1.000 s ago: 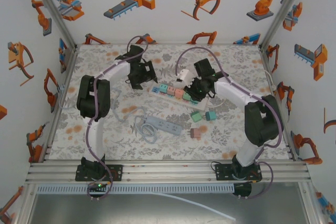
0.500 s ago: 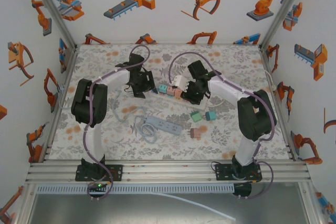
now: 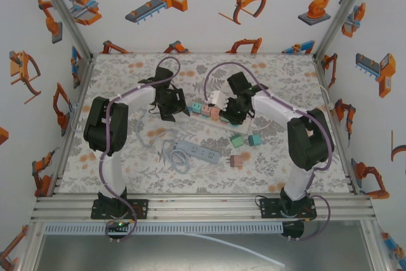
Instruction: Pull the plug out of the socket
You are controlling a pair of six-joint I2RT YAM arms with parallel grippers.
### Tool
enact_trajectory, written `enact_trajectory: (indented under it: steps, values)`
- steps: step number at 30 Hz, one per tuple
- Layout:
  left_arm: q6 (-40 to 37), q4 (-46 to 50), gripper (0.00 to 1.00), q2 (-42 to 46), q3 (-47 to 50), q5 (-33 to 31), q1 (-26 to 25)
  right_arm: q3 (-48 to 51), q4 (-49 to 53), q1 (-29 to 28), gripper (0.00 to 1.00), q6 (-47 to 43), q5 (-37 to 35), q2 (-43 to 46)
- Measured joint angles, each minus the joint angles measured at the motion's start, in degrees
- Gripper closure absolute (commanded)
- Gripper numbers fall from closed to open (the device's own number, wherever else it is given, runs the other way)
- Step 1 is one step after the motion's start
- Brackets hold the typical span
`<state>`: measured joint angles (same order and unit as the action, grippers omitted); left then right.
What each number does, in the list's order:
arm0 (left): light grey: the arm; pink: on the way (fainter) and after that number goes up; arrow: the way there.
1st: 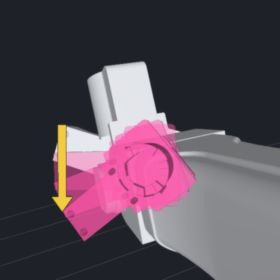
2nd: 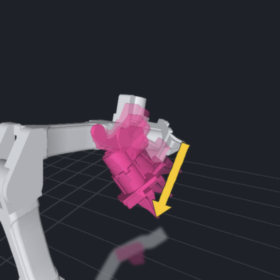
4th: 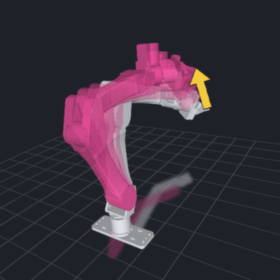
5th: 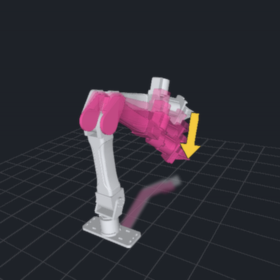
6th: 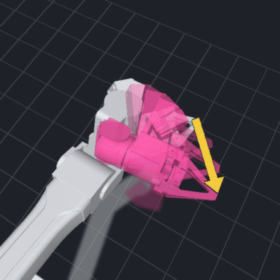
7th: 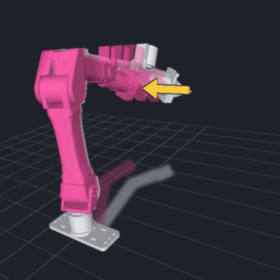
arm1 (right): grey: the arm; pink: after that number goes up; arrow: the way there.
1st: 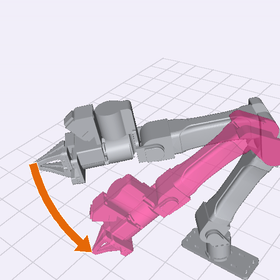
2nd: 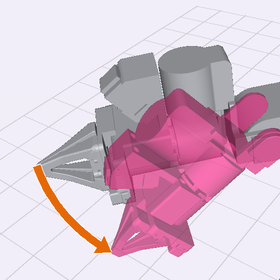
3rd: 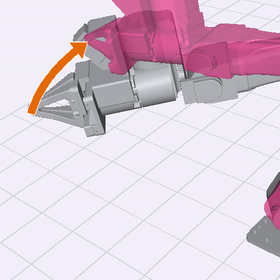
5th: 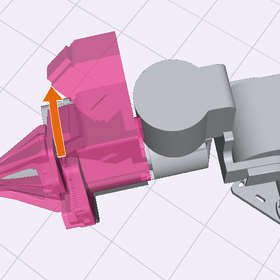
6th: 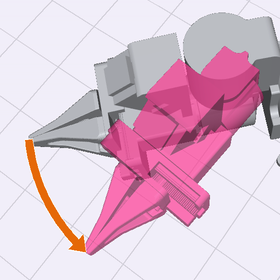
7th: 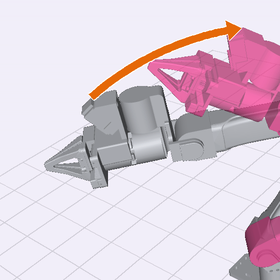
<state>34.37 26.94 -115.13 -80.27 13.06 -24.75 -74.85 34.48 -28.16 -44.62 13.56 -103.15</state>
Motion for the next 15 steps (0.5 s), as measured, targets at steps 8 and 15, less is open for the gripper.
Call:
enact_trajectory:
  steps: [8,15]
  values:
    - [0.4,-0.5,0.34,0.0,0.3,0.0,0.0,-1.3,1.3,2.8,0.84,1.7,5.8,1.4]
    - [0.5,-0.6,0.29,0.0,0.1,-0.2,0.0,-1.8,1.0,3.0,0.84,2.2,7.4,2.6]
